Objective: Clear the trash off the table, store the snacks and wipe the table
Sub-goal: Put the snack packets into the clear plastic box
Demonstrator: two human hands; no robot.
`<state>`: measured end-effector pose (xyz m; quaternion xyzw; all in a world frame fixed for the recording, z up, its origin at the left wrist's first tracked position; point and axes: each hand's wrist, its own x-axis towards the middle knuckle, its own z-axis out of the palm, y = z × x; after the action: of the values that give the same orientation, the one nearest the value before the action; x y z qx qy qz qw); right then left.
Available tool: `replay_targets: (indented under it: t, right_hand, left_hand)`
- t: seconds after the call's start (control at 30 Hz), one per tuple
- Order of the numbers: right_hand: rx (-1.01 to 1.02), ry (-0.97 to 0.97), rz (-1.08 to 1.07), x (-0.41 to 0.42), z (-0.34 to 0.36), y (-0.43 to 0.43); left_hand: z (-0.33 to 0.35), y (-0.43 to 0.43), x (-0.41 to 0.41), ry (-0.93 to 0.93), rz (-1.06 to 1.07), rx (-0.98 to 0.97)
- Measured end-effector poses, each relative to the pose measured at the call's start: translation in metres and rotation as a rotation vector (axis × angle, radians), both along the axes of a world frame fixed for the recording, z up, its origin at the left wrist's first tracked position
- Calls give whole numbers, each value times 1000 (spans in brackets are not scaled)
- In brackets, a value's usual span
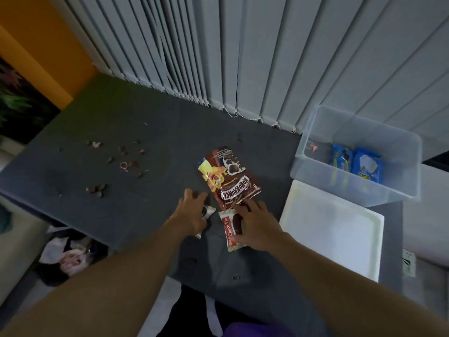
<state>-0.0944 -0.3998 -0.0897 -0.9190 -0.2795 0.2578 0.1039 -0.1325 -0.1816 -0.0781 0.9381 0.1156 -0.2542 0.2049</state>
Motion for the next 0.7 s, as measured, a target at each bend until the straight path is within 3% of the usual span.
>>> replay_targets:
  t: [0.23,0.43,0.7]
  right_hand:
    - [176,33,-184,1,5,0]
    - [312,-10,-282,20,35,-15]
    - [457,-274,-317,57,84,-49]
  left_hand:
    - [15,-4,11,25,68,14]
    - [45,-11,38,-100,55,-4]
    - [100,-37,84,-247,100,-60]
